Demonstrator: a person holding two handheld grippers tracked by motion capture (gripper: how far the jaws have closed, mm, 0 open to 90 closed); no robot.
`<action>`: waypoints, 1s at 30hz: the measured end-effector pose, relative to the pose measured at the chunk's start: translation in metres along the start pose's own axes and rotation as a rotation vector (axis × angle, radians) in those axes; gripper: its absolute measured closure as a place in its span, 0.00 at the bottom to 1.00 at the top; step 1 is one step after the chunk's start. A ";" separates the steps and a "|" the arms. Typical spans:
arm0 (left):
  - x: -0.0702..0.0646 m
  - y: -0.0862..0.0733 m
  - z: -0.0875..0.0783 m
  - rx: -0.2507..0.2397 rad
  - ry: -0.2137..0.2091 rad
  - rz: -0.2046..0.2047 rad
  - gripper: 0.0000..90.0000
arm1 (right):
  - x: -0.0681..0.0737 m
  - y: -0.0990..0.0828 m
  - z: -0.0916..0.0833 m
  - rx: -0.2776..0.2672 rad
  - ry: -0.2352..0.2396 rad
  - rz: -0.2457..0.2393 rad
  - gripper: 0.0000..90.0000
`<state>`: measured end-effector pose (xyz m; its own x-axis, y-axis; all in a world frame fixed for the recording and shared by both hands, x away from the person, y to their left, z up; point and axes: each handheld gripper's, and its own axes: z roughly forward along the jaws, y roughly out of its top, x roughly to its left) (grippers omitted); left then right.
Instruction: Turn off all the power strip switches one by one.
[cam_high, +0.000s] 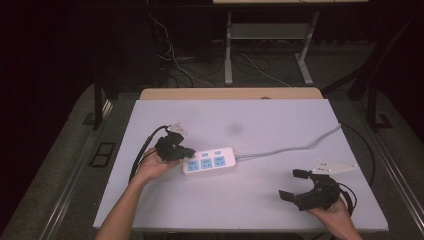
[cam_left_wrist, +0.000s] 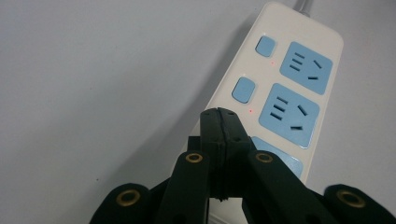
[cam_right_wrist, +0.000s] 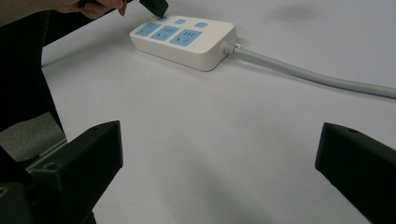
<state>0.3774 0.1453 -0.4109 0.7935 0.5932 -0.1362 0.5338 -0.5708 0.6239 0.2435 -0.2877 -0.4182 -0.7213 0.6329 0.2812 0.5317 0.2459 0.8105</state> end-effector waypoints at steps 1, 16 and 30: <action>0.000 0.000 0.000 -0.001 0.000 -0.001 0.99 | 0.000 0.000 0.000 0.000 0.000 0.000 0.01; 0.002 -0.001 0.001 -0.007 -0.019 0.009 0.99 | 0.001 0.000 0.001 0.010 -0.005 -0.011 0.01; 0.001 -0.002 0.002 -0.007 -0.011 0.002 1.00 | 0.002 0.000 -0.003 0.001 -0.014 -0.020 0.01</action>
<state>0.3775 0.1457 -0.4137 0.7978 0.5857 -0.1430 0.5300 -0.5682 0.6295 0.2407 -0.2891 -0.4161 -0.7256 0.6382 0.2573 0.5173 0.2594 0.8156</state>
